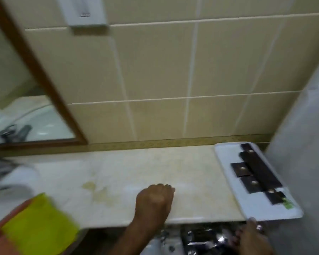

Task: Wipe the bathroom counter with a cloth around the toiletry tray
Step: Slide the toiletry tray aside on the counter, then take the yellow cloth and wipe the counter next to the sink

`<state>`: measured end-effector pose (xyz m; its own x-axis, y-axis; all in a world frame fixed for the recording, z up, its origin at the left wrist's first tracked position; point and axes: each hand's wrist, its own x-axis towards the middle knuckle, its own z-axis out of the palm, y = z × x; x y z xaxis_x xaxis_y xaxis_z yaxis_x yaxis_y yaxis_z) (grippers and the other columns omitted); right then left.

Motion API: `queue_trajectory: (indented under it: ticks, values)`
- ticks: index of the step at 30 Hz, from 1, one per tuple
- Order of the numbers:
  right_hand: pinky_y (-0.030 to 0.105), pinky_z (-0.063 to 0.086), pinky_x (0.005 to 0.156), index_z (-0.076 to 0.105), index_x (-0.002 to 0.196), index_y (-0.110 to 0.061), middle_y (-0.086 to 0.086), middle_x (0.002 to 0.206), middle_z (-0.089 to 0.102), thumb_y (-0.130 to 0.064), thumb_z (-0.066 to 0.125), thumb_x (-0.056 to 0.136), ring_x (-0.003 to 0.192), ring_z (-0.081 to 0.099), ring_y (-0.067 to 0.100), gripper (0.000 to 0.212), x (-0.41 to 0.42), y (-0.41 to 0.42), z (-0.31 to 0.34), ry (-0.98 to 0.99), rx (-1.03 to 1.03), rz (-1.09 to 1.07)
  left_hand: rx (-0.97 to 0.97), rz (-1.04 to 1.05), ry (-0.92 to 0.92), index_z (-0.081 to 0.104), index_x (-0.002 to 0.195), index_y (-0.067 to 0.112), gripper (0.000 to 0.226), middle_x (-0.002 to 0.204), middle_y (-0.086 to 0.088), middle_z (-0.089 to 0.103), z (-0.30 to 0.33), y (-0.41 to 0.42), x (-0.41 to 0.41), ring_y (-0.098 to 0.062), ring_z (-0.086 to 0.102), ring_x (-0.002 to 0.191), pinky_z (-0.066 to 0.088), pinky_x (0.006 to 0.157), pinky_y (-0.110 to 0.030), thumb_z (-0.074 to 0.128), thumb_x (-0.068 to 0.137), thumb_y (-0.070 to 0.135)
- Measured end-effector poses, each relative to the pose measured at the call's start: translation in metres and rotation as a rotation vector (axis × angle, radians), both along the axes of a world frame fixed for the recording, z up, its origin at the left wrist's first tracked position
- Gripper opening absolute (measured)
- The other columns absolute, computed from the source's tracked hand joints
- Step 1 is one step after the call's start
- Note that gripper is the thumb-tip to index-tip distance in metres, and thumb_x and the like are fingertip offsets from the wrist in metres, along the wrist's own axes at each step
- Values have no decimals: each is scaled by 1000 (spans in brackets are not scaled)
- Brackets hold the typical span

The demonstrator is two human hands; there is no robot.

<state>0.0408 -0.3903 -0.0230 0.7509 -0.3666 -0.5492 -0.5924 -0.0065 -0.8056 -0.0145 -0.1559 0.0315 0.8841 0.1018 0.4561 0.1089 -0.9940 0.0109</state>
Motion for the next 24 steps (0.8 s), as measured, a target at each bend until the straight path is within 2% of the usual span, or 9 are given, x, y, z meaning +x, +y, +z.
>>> queue_trajectory:
  ticks: [2, 5, 7, 8, 11, 15, 17, 21, 24]
  values:
    - [32, 50, 46, 55, 72, 1, 10, 40, 56, -30, 48, 100, 33, 52, 24, 42, -42, 35, -5, 36, 1, 181, -82, 201, -37, 55, 60, 21, 29, 53, -1, 54, 0, 34, -76, -23, 54, 46, 46, 40, -32, 63, 87, 28]
    - [38, 57, 54, 68, 67, -5, 7, 49, 66, -34, 61, 93, 46, 64, 23, 39, -104, 110, 1, -79, -167, 539, -162, 411, -87, 63, 70, 18, 18, 61, -6, 62, 5, 79, -155, -28, 62, 56, 53, 49, -38, 58, 87, 18]
    - [35, 58, 70, 71, 80, -17, 3, 76, 76, -37, 65, 88, 70, 68, 17, 23, -135, 170, 19, -262, -226, 797, -358, 610, -162, 69, 88, 8, 13, 78, -16, 70, 8, 102, -181, -35, 66, 73, 56, 64, -40, 57, 85, 13]
    - [30, 54, 75, 71, 89, -22, 1, 89, 77, -39, 66, 87, 79, 67, 13, 18, -146, 201, 28, -378, -259, 930, -523, 742, -188, 67, 103, 3, 21, 93, -21, 70, 9, 115, -189, -38, 65, 87, 54, 77, -43, 58, 86, 13]
    - [34, 51, 88, 65, 116, -22, 4, 115, 70, -40, 63, 85, 105, 64, 21, 36, -173, 285, 53, -585, -372, 1281, -938, 1125, -221, 45, 130, -3, 50, 129, -28, 53, 8, 153, -206, -44, 48, 120, 37, 104, -48, 57, 88, 22]
    - [42, 48, 94, 51, 131, -19, 13, 126, 57, -36, 60, 84, 117, 51, 35, 51, -189, 345, 49, -539, -601, 1514, -1328, 1357, -336, 47, 122, -5, 48, 130, -30, 53, -2, 198, -208, -48, 51, 119, 43, 101, -50, 57, 86, 24]
    - [43, 48, 92, 47, 132, -19, 12, 125, 57, -29, 59, 82, 115, 51, 35, 52, -193, 350, 40, -506, -638, 1519, -1427, 1320, -410, 54, 119, -5, 46, 123, -28, 61, -8, 216, -207, -44, 59, 111, 50, 95, -47, 64, 84, 23]
    - [41, 45, 94, 42, 135, -21, 9, 128, 53, -29, 60, 80, 117, 48, 32, 58, -196, 350, 27, -557, -655, 1477, -1777, 896, -503, 67, 110, 0, 27, 109, -19, 72, -8, 237, -206, -30, 70, 91, 56, 86, -45, 67, 85, 7]
    - [40, 35, 107, 32, 143, -16, 6, 143, 41, -44, 68, 77, 131, 37, 29, 80, -187, 345, 27, -638, -510, 1392, -1883, 598, -442, 61, 123, 7, 34, 115, -15, 71, 15, 226, -200, -31, 69, 102, 54, 91, -46, 54, 91, 3]
